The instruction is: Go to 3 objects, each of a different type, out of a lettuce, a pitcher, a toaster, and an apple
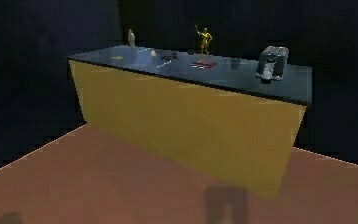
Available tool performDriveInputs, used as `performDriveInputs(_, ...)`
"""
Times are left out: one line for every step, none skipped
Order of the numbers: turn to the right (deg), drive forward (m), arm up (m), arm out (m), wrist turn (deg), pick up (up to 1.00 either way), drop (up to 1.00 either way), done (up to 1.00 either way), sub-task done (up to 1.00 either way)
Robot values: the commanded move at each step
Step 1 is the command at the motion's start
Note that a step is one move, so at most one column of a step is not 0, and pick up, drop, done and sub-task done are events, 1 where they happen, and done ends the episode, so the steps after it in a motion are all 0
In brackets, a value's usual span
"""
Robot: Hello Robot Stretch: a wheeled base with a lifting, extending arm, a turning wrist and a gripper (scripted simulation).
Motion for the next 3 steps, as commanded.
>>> performDriveInputs(27.0, 0.00, 0.00, 0.00, 0.0, 0.00, 0.00, 0.00, 0.00)
performDriveInputs(0.0, 0.80, 0.00, 0.00, 0.0, 0.00, 0.00, 0.00, 0.00)
performDriveInputs(0.0, 0.00, 0.00, 0.00, 0.0, 0.00, 0.00, 1.00, 0.00)
